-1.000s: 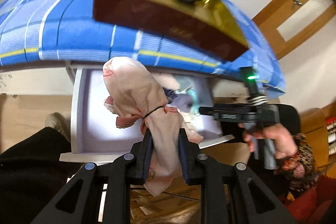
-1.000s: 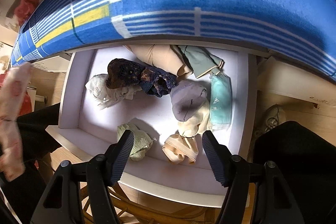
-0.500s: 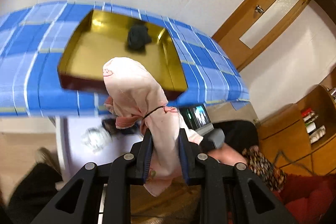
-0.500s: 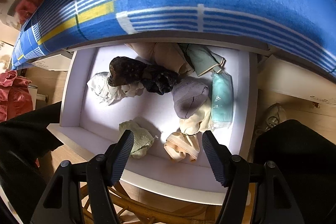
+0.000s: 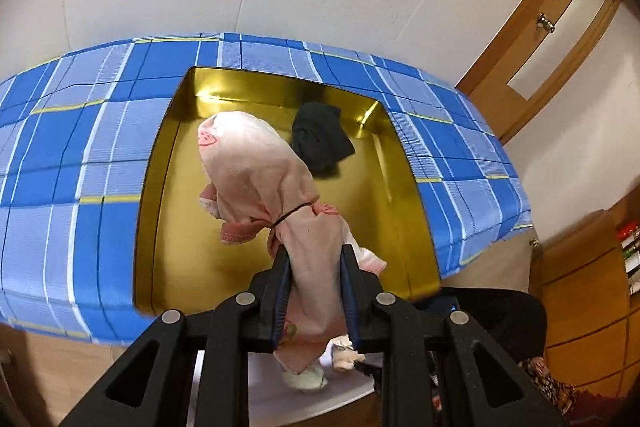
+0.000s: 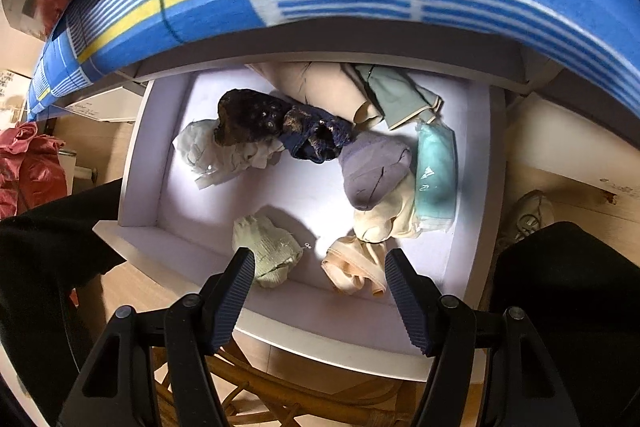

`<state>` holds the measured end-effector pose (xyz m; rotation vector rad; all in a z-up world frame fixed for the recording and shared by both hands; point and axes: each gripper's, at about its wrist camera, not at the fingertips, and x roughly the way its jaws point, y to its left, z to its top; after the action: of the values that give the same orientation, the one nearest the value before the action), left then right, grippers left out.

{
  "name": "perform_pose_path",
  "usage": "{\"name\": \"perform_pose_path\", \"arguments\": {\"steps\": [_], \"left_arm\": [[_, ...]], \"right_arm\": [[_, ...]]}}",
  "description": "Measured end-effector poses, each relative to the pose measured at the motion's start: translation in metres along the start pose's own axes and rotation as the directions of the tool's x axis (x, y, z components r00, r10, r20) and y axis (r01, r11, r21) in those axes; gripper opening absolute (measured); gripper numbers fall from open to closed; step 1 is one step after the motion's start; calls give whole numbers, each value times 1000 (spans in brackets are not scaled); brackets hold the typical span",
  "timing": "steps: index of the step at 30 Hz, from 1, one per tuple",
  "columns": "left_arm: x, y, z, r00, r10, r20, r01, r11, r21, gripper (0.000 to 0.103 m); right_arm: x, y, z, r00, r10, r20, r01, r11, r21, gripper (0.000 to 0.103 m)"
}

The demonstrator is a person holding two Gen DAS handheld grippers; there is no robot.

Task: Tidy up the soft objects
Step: 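Grasp the pink rolled cloth with the left gripper and lift it toward the gold box, then lower the pink cloth into the gold box and open the left gripper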

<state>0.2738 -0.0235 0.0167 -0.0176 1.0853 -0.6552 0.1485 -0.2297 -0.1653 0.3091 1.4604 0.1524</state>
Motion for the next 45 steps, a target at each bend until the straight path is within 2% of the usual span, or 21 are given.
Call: {"name": "perform_pose_path", "arguments": {"steps": [5, 9, 11, 15, 17, 19, 23, 24, 25, 26, 28, 32, 36, 38, 39, 41, 45], "left_arm": [[26, 8, 27, 998, 57, -32, -56, 998, 32, 22], [47, 16, 49, 989, 143, -25, -140, 987, 78, 22], [61, 22, 59, 981, 195, -23, -192, 977, 90, 22], [88, 35, 67, 946, 319, -49, -313, 944, 99, 22], [89, 38, 67, 948, 314, -56, -310, 948, 71, 26], [85, 37, 64, 964, 258, -68, -255, 965, 52, 35], [85, 28, 52, 967, 206, -153, -204, 979, 26, 36], [88, 26, 46, 961, 210, -183, -208, 978, 30, 36], [90, 23, 43, 955, 218, -201, -214, 976, 40, 33], [95, 20, 40, 946, 233, -223, -225, 972, 63, 24], [103, 18, 37, 933, 271, -237, -254, 962, 99, 19], [112, 24, 47, 927, 314, -207, -300, 949, 98, 19], [118, 35, 66, 901, 409, -143, -401, 912, 81, 19], [120, 40, 71, 898, 420, -129, -416, 907, 62, 22], [121, 42, 73, 891, 438, -123, -433, 899, 62, 23], [119, 44, 73, 873, 474, -114, -467, 881, 78, 33], [111, 48, 72, 851, 514, -105, -506, 857, 94, 37]], "right_arm": [[2, 2, -1, 1000, 16, -10, -16, 1000, 1, 69], [4, 7, -3, 999, 28, -22, -29, 1000, -12, 69], [5, 8, -3, 999, 30, -26, -31, 999, -17, 69], [6, 10, -4, 999, 31, -30, -32, 999, -22, 69], [5, 10, -3, 999, 34, -27, -34, 999, -17, 69], [5, 7, -3, 999, 38, -27, -38, 999, -7, 69], [3, 8, -1, 998, 51, -21, -51, 999, 3, 69], [2, 9, -1, 998, 52, -19, -52, 999, -1, 69], [2, 10, -2, 999, 51, -17, -51, 999, -5, 69], [2, 11, -2, 999, 50, -16, -50, 999, -9, 69], [3, 12, -3, 999, 49, -20, -50, 999, -15, 69], [5, 11, -4, 998, 50, -26, -50, 999, -14, 69], [5, 10, -3, 998, 51, -28, -51, 999, -7, 69], [6, 10, -3, 998, 54, -30, -54, 999, -5, 69], [6, 10, -3, 998, 55, -32, -55, 998, -8, 69], [6, 11, -2, 998, 55, -34, -55, 998, -11, 69], [8, 12, -1, 998, 54, -38, -55, 998, -15, 69]]}}
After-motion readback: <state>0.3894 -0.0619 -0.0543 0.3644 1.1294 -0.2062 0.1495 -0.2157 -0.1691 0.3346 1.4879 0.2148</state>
